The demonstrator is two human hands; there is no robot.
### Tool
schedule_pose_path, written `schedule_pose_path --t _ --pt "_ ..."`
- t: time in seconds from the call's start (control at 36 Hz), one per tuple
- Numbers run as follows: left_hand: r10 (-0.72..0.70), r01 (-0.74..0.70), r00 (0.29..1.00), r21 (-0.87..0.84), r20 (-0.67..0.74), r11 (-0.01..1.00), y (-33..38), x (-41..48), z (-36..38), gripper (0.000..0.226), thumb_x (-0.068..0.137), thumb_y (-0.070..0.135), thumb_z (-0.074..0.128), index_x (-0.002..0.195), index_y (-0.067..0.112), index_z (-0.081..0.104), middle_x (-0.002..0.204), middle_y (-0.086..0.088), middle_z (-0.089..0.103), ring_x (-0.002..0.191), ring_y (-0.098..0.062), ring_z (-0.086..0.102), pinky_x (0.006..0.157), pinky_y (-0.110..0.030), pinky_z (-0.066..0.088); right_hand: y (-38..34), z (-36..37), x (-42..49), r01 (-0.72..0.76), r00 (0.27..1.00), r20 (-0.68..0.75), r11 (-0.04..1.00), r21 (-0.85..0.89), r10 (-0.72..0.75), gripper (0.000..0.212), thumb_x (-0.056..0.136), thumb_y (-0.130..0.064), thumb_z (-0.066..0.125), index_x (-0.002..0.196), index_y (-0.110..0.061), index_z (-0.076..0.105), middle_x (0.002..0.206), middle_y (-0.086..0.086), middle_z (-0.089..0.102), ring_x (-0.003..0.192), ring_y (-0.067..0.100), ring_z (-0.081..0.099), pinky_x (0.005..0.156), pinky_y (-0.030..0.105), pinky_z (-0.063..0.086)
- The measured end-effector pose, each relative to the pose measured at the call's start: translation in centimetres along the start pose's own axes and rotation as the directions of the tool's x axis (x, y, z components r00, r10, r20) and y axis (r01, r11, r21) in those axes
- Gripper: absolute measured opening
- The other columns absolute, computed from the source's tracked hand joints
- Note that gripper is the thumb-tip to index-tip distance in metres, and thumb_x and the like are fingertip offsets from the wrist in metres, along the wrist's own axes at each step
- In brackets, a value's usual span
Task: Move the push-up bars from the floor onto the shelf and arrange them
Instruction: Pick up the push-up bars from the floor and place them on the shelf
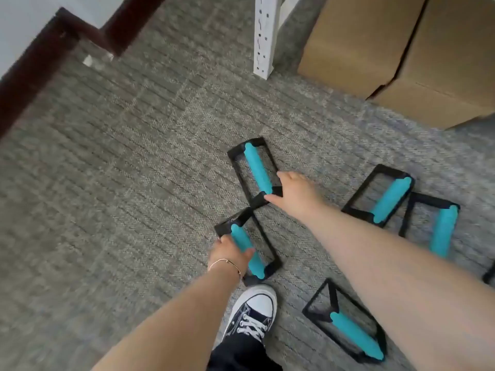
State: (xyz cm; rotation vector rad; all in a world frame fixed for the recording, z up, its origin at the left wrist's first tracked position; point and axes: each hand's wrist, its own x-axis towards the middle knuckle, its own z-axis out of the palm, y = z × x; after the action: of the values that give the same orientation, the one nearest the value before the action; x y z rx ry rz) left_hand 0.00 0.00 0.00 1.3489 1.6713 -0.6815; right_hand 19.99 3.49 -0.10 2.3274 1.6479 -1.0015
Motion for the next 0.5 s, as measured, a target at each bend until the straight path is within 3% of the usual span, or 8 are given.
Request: schedule_pose_path --t 0.14,0.22,0.42,0.5 --pt "-0.053 0.068 0.995 -0.197 0.082 0.978 -0.6 3.0 2.6 0.070 0.084 0.052 0.066 0.131 0.007 0.040 0.124 -0.013 0.059 0.104 -0.029 0.061 0.089 -0.038 0.050 -0.5 3.7 3.4 -0.051 0.998 -0.012 0.982 0.182 0.054 0.060 0.082 -0.056 0.065 0.122 -0.014 0.051 0.117 0.011 0.061 0.108 0.034 0.056 0.087 0.043 0.049" --pt "-0.044 0.068 0.995 -0.271 0.094 0.960 -0.9 3.4 3.7 0.070 0.084 0.048 0.068 0.134 0.008 0.040 0.124 -0.012 0.060 0.106 -0.029 0.061 0.091 -0.037 0.051 -1.0 4.7 4.2 -0.140 0.990 0.024 0.956 0.258 0.138 0.047 0.082 -0.052 0.066 0.107 -0.014 0.054 0.099 0.010 0.064 0.091 0.034 0.061 0.074 0.038 0.050" --pt "-0.030 0.063 0.996 -0.429 0.083 0.901 -0.7 2.3 2.9 0.045 0.090 0.033 0.065 0.122 0.009 0.044 0.120 -0.011 0.059 0.096 -0.025 0.057 0.086 -0.035 0.054 -1.3 4.2 3.3 -0.165 0.984 0.001 0.908 0.384 0.179 0.034 0.085 -0.042 0.067 0.102 -0.015 0.056 0.086 0.002 0.056 0.077 0.025 0.052 0.064 0.030 0.035" --pt "-0.017 0.033 0.999 -0.434 0.041 0.900 -0.6 0.3 1.0 0.044 0.091 0.032 0.064 0.123 0.009 0.043 0.114 -0.009 0.057 0.094 -0.025 0.056 0.077 -0.032 0.051 -1.0 2.5 0.9 -0.164 0.983 -0.004 0.896 0.413 0.182 0.032 0.086 -0.043 0.066 0.099 -0.017 0.054 0.086 0.002 0.056 0.077 0.026 0.054 0.062 0.030 0.034"
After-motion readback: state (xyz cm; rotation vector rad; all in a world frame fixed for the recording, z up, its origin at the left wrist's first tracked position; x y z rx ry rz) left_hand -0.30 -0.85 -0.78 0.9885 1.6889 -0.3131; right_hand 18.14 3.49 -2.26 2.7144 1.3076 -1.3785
